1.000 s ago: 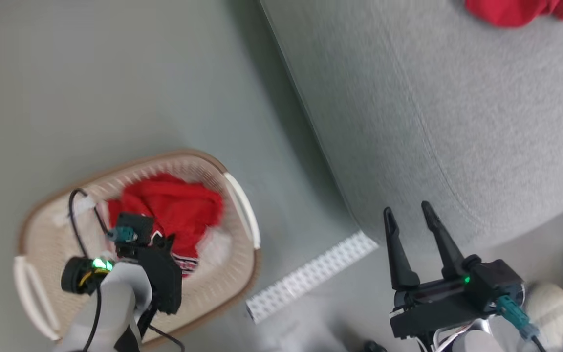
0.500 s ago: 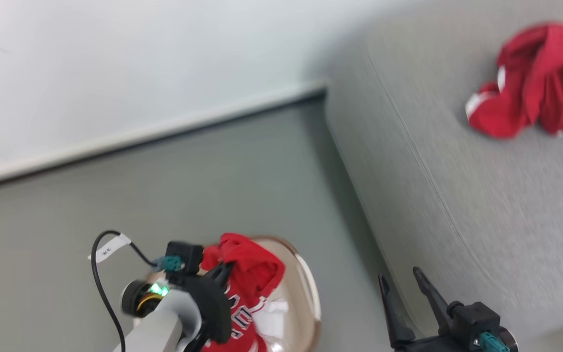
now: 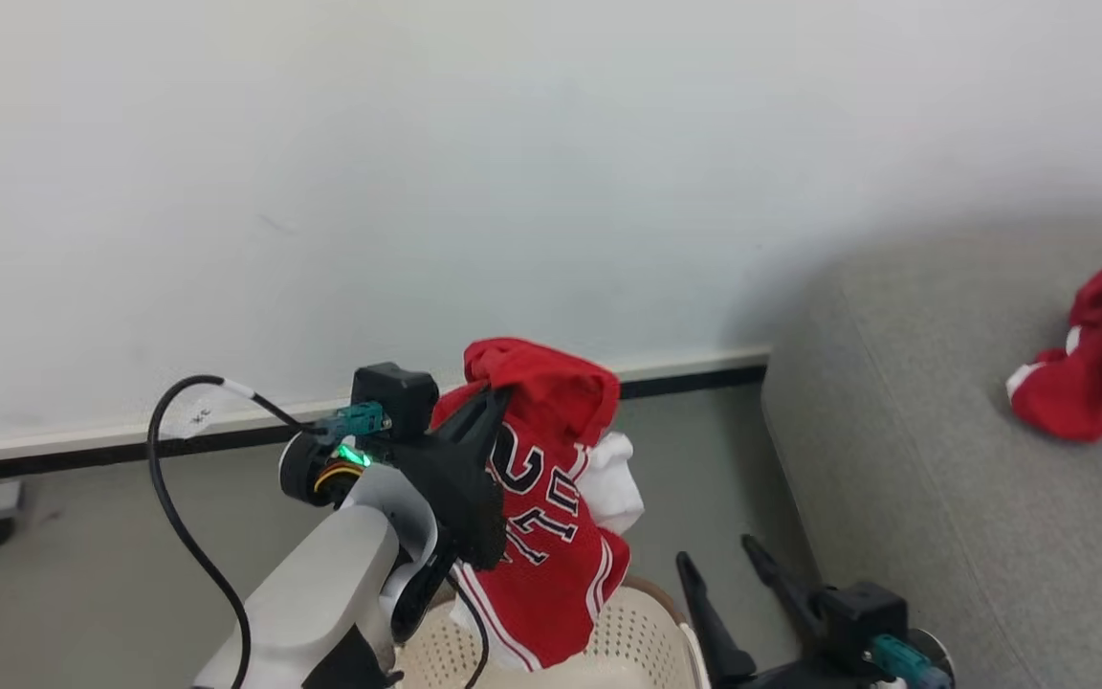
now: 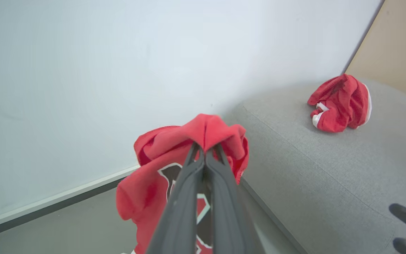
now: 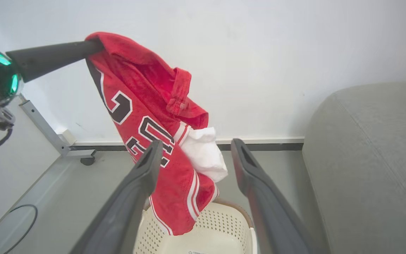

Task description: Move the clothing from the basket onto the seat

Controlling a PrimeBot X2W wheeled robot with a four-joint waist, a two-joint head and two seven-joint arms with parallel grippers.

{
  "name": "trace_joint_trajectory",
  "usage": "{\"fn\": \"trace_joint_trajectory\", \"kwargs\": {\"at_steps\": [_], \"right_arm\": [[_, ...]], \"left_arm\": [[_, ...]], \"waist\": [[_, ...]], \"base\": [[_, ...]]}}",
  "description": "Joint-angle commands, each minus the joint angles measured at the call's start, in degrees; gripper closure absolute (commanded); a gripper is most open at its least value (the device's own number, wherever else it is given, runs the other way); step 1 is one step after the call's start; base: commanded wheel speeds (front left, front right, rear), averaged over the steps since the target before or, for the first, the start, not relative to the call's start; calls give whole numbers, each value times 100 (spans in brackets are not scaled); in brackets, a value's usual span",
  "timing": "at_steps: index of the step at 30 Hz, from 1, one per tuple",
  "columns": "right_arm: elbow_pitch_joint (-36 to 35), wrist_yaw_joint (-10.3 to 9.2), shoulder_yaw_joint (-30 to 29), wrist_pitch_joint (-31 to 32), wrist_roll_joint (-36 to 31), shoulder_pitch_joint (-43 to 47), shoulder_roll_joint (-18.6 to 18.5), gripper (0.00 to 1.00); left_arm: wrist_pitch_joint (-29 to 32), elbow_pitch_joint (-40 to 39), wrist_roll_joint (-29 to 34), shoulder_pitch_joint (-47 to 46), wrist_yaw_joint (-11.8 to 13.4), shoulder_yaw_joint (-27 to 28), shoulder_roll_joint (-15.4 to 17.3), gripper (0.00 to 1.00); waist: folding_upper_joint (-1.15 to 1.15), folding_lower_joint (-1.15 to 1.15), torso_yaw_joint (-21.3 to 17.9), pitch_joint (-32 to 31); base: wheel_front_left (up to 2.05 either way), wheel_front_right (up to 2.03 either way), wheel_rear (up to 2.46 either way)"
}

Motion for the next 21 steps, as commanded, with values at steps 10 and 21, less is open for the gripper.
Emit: {"fn": "trace_joint_trajectory", "kwargs": {"at_steps": [10,21], "right_arm": [[498,-4,683,307,228,-530,-14,0],[1286,-4,1338,237,618,-1208,-10,0]], "left_arm": [[63,-493,-253,-207,76,-211,-3,100],[219,-962,-395,-263,191,-486,-3,100]], "waist": [[1,1,408,-531],[1,1,530,-621]], "base": [[0,0,0],[0,0,0]]}}
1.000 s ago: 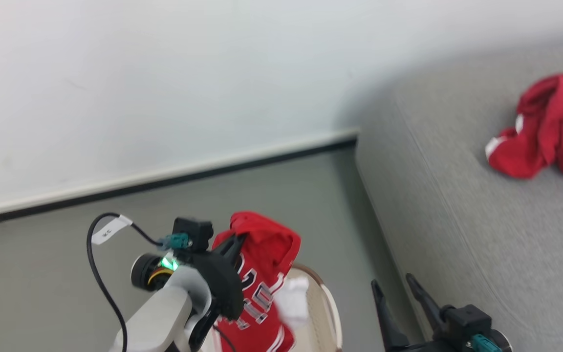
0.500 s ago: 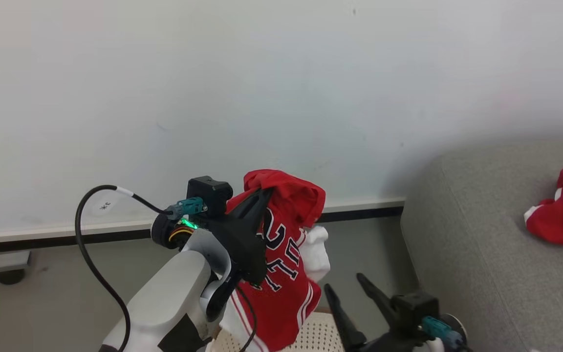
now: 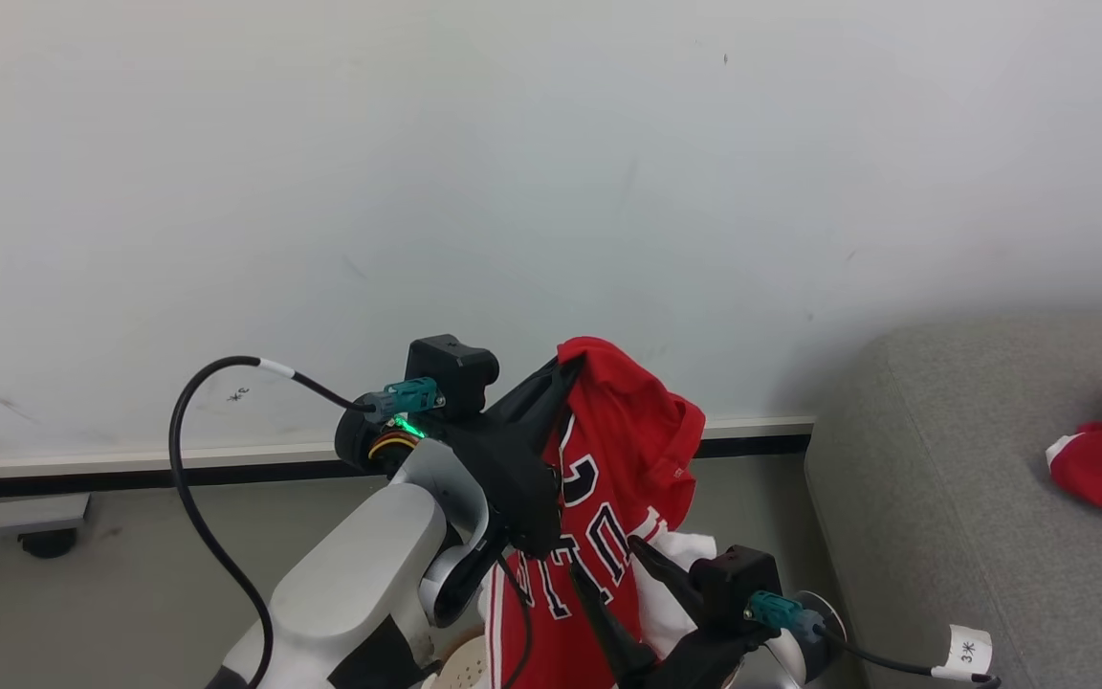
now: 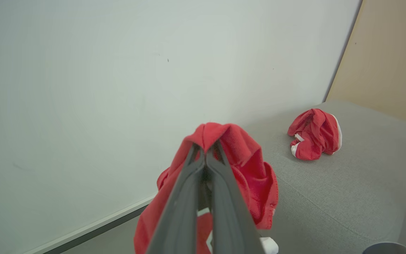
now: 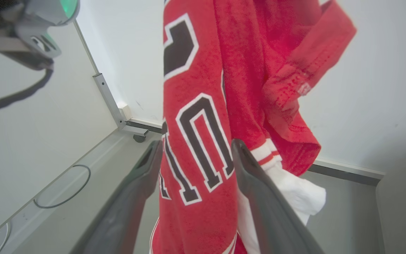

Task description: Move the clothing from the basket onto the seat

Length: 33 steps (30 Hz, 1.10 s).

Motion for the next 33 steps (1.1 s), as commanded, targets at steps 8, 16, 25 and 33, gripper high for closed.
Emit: {"fn": "trace_joint_trajectory", "kwargs": {"at_steps": [8,16,25,33], "right_arm": [[306,-4,-131,-136,82,-221,-6,0],[435,-4,-424,-224,55,-358,-9,0],[763,-4,-311,-181,363,-449,-6,0],[949,-4,-113,-290,688,-617,-8,0]], "left_arm": [[212,-557,-80,4,45,-180,-3,100],[484,-1010,-37,90,184,-313,101,100],[724,-1527,-228,123,163,-403,77,100],[929,-2188,-447,196,124,-521,50,100]], "waist": [[0,0,104,-55],[0,0,133,-62],[0,0,193,-34],[0,0,248,-33]], "base": [[0,0,0],[0,0,0],[0,0,0],[0,0,0]]}}
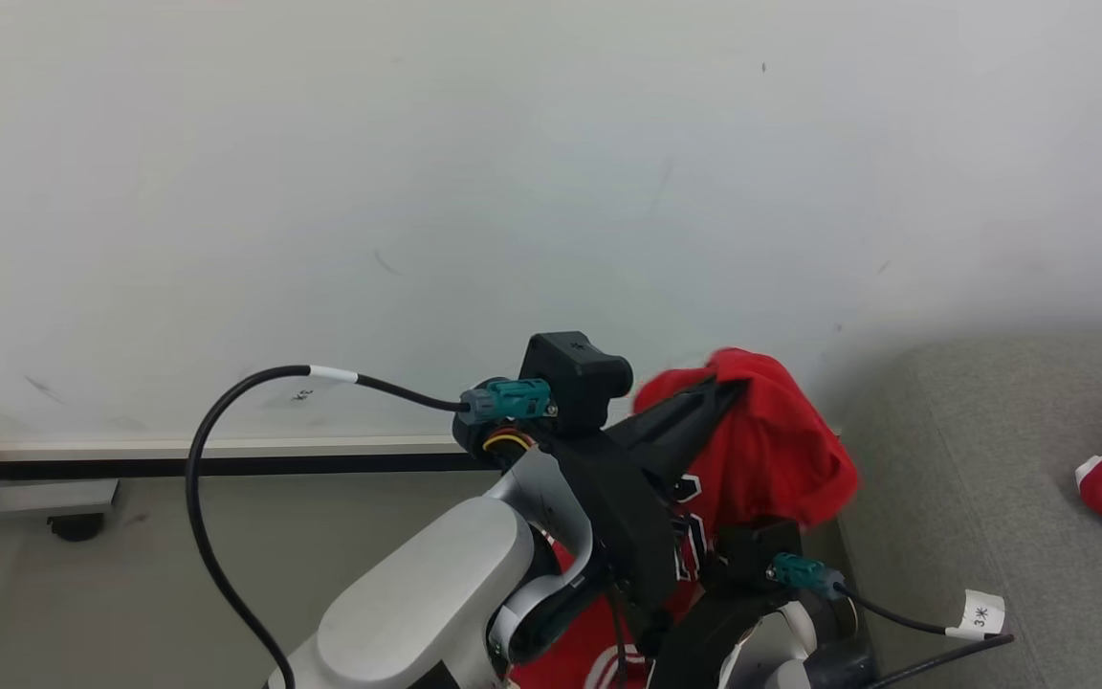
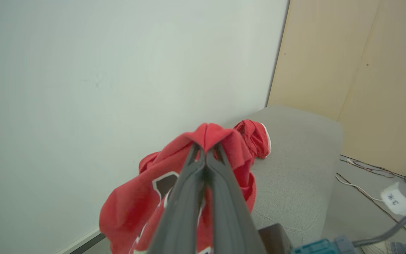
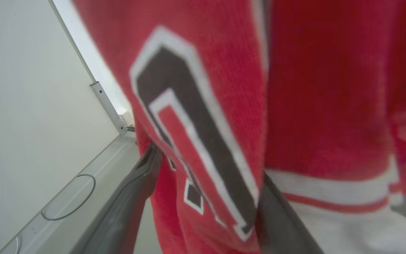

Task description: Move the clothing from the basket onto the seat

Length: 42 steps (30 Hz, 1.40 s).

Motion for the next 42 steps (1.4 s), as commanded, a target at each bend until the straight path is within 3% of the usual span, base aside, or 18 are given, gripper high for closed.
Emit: {"fn": "trace_joint_trajectory", "kwargs": {"at_steps": [1,2,3,4,5,9,10,11,12,13,20,32,42], "right_arm": [[44,-4,60,-50,58,-84,-9,0],[57,-4,88,-60,76,-109,-8,0],[70,-4,104,-59,99,-124,-7,12],[86,-4,113,-65,109,-140,-8,67],[101,-4,120,-82,130,-161,-9,100],[135,-4,113,-136,129,-211,-8,100],[145,-4,109,-155,116,-206,-8,100],[150,-4,103,-166,105,-199,-8,100],[148,-4,105,-173,94,-191,-8,100],[150,-4,101,-177,82,-178,-8,100],[54,-4,-23,-207,6,14,-8,100],[-537,-4,-530,-47,-381,431,-8,100],[-1428,-4,-1157,317,-827,937,-8,100]], "left_arm": [[25,-137,-64,108,-24,-24,-7,100],[42,-183,-108,120,-24,-24,-10,100],[52,-219,-117,114,-9,-25,-8,100],[48,-244,-113,120,1,-25,6,100],[38,-240,-110,146,18,-22,30,100],[-9,-108,-6,216,103,-28,149,100],[-29,-63,13,228,114,-33,177,94],[-67,-19,36,252,144,-24,193,65],[-126,28,118,246,163,-18,248,27],[-195,94,160,279,208,-9,289,0],[-834,609,348,584,373,111,481,0],[-1769,1202,253,1252,138,219,721,0],[-2089,976,301,2243,96,557,1054,0]], "waist": [[0,0,5,-1],[0,0,7,-3],[0,0,7,-4],[0,0,5,-2],[0,0,0,0],[0,0,-37,16],[0,0,-49,22],[0,0,-63,27],[0,0,-81,36],[0,0,-98,43],[0,0,-214,91],[0,0,-377,120],[0,0,-493,200]], "base": [[0,0,0],[0,0,0],[0,0,0],[0,0,0],[0,0,0],[0,0,0],[0,0,0],[0,0,0],[0,0,0],[0,0,0],[0,0,0],[0,0,0],[0,0,0]]}}
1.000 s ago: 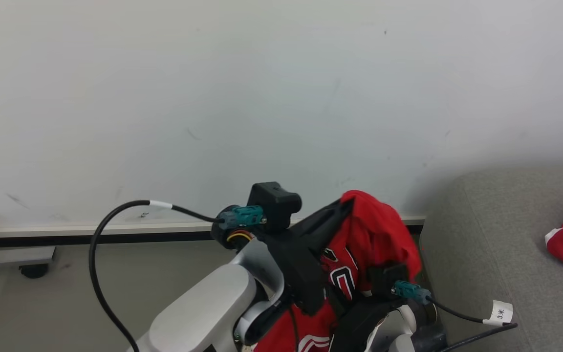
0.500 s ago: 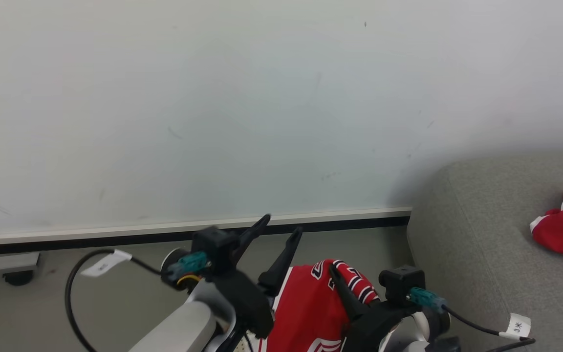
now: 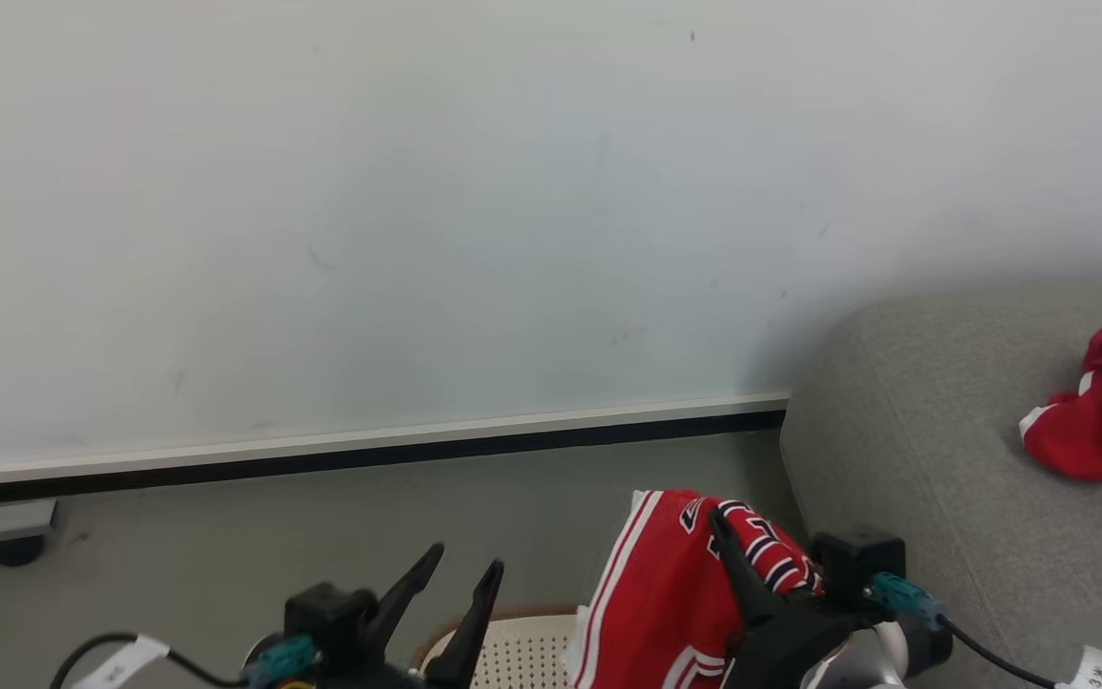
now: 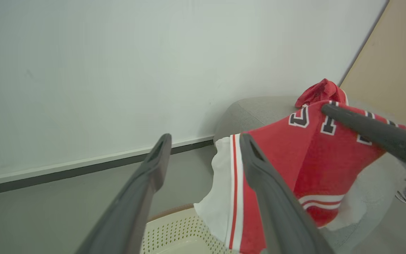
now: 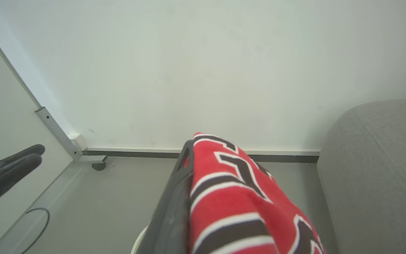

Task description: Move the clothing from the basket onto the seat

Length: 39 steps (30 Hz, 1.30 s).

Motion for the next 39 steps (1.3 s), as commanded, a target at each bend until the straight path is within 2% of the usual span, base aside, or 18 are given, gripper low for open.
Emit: {"fn": "trace_joint_trajectory", "kwargs": {"at_steps": [1,5,12,27,32,39], "right_arm": [[-110,-2,-49,36,-62,98,-7,100],[-487,-2,-303,205,-202,277,-7,100],[-869,-2,-499,389,-370,352,-8,100],[-1393,-2,-552,572,-586,54,-13,100],[-1448,-2,-591,545,-590,58,-12,100],[-1478,-2,-670,484,-544,18,-7,100]], "left_arm": [[-47,-58,67,211,16,57,102,0],[-49,-458,240,727,47,319,234,0],[-47,-837,441,1060,33,546,254,0],[-47,-1131,686,1022,-39,805,85,0],[-39,-1092,719,956,-103,769,97,0],[276,-1047,771,709,-184,642,185,0]], "waist": [[0,0,-49,25],[0,0,-163,62],[0,0,-470,144],[0,0,-2154,593],[0,0,-2543,751],[0,0,-3000,1014]], "base": [[0,0,0],[0,0,0],[0,0,0],[0,0,0],[0,0,0],[0,0,0]]}}
